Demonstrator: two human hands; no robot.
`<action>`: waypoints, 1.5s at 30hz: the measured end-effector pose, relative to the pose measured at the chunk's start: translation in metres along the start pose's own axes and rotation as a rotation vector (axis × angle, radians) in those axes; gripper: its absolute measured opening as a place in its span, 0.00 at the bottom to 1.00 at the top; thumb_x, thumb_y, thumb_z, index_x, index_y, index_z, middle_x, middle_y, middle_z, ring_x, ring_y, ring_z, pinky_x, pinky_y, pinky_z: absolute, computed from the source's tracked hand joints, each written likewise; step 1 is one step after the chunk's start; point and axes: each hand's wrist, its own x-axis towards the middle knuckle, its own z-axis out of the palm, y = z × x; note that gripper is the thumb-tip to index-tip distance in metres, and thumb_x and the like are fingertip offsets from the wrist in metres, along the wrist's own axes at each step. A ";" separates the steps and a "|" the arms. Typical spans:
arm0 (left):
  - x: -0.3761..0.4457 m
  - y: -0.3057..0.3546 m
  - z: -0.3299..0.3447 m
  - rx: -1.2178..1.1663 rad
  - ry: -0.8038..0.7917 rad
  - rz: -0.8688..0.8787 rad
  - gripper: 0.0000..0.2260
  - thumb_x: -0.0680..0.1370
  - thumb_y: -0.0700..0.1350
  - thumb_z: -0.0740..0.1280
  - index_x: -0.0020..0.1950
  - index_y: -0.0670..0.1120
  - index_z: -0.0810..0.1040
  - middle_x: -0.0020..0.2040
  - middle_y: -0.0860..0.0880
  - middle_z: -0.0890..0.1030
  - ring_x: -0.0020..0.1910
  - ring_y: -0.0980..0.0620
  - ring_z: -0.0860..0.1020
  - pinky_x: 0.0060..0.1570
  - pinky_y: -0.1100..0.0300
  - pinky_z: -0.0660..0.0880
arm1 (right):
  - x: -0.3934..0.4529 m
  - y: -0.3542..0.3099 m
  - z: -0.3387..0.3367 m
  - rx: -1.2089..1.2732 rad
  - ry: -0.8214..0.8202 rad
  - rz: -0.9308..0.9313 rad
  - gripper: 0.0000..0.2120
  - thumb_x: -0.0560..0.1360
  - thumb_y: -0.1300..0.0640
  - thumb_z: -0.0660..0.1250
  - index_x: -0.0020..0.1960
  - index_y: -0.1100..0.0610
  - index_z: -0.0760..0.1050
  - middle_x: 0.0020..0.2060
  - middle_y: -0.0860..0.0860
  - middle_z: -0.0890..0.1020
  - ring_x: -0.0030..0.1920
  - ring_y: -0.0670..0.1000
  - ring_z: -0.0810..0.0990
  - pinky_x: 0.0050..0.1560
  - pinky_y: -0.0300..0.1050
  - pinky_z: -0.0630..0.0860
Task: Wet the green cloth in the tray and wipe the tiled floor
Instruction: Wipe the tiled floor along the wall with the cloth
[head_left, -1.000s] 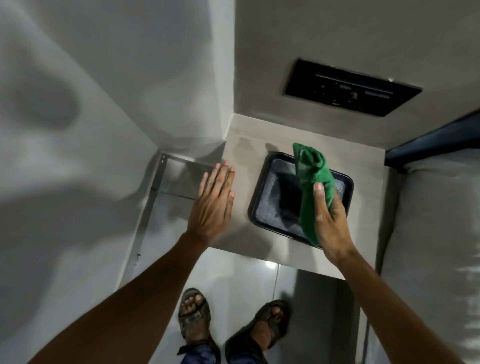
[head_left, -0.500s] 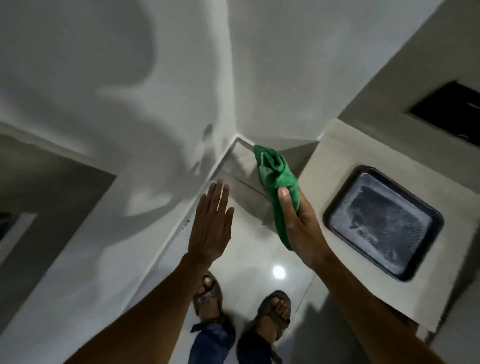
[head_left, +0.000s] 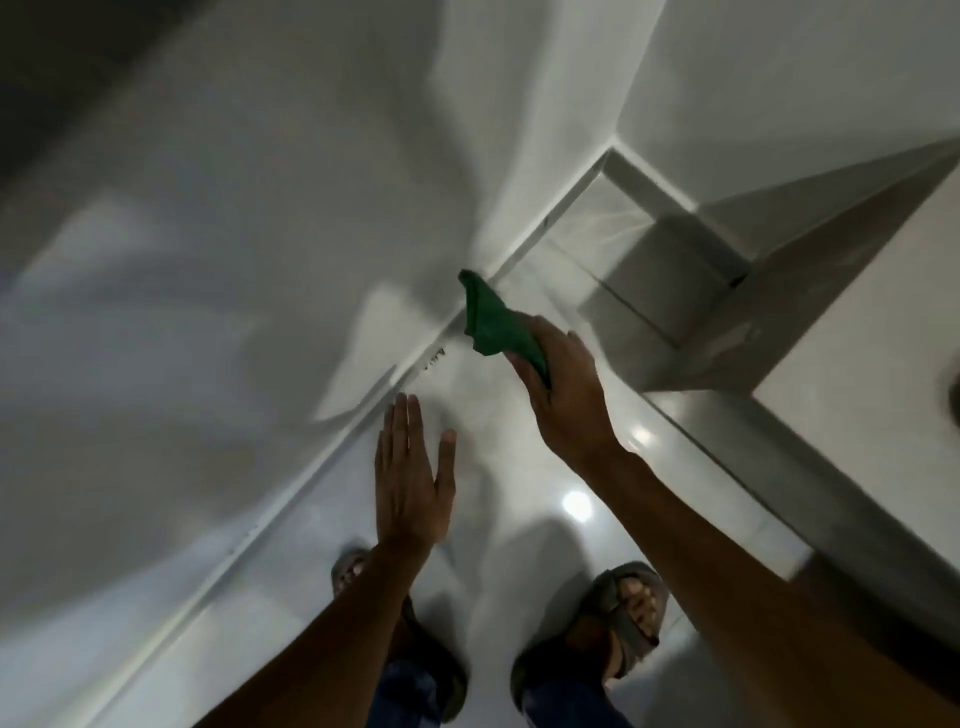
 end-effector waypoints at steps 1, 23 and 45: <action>0.001 -0.013 0.013 -0.014 0.004 -0.032 0.37 0.89 0.64 0.53 0.93 0.44 0.54 0.93 0.44 0.56 0.93 0.44 0.54 0.91 0.41 0.57 | 0.004 0.011 0.011 -0.057 0.001 -0.040 0.20 0.88 0.55 0.67 0.78 0.60 0.77 0.73 0.57 0.85 0.75 0.56 0.81 0.83 0.70 0.68; 0.011 -0.157 0.153 0.120 0.131 -0.139 0.42 0.88 0.65 0.55 0.93 0.42 0.42 0.94 0.45 0.42 0.94 0.49 0.41 0.92 0.45 0.42 | -0.001 0.157 0.211 -0.523 -0.367 -0.418 0.30 0.88 0.37 0.56 0.88 0.45 0.64 0.91 0.54 0.61 0.91 0.61 0.57 0.90 0.69 0.54; 0.010 -0.212 0.143 0.231 0.149 -0.059 0.53 0.82 0.78 0.55 0.93 0.44 0.41 0.94 0.44 0.40 0.94 0.43 0.40 0.91 0.33 0.46 | 0.078 0.162 0.176 -0.715 -0.028 -0.141 0.36 0.81 0.35 0.60 0.83 0.52 0.72 0.87 0.57 0.69 0.89 0.68 0.61 0.89 0.73 0.53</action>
